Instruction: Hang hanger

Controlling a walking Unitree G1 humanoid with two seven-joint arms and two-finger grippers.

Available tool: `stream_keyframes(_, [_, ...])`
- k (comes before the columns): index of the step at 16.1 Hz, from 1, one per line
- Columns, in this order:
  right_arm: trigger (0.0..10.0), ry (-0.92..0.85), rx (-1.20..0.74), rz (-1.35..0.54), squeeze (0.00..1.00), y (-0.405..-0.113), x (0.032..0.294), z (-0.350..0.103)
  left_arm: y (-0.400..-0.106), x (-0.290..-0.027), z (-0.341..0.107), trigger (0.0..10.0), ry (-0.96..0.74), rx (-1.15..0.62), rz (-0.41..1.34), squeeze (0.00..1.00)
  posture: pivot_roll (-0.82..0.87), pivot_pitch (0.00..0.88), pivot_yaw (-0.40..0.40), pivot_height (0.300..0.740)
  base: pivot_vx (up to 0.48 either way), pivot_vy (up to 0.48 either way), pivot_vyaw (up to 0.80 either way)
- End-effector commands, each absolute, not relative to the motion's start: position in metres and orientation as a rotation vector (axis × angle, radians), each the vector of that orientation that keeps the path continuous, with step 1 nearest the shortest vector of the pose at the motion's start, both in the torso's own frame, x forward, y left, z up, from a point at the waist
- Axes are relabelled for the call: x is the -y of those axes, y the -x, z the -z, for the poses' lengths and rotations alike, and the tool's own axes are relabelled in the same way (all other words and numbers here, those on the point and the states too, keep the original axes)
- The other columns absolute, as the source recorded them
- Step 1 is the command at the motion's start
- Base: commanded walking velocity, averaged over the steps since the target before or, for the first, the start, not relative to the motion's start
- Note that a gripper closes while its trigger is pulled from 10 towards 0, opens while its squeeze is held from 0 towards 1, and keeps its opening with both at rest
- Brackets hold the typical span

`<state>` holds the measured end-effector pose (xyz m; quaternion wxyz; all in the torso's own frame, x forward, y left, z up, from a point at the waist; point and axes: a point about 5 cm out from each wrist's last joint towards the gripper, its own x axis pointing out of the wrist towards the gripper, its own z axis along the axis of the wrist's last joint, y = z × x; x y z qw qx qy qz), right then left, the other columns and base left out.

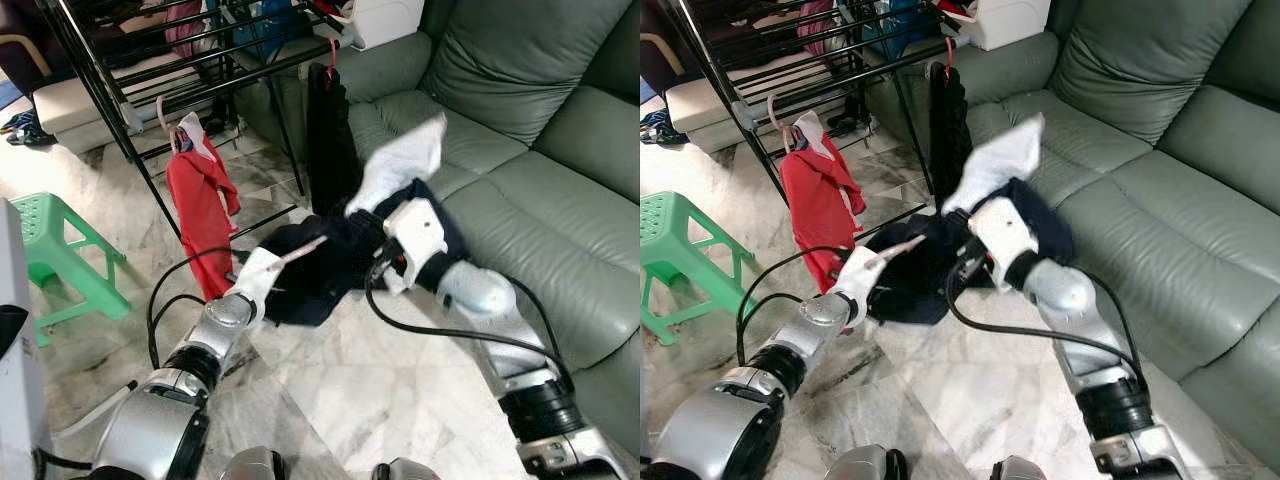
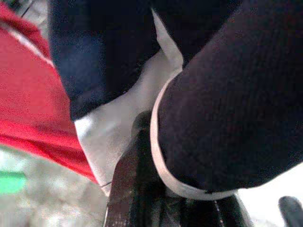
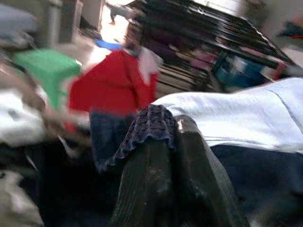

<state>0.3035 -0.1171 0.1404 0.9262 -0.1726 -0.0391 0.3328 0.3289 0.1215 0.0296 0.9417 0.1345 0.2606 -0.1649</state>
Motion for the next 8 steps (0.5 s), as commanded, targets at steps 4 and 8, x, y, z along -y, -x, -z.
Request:
stream_keyframes(4, [0.0,0.255,0.006,-0.508,0.0,-0.289,0.136,-0.117,-0.356,-0.152,-0.065,0.0,-0.045,-0.433,0.054,0.0,-0.06,0.015,0.073,0.74,0.0,0.0,0.0])
stream_keyframes(8, [0.0,0.232,-0.099,-0.611,0.0,-0.259,0.118,-0.091,-0.359,-0.154,-0.069,0.0,-0.009,-0.428,0.012,0.0,-0.07,0.016,0.08,0.74,0.0,0.0,0.0])
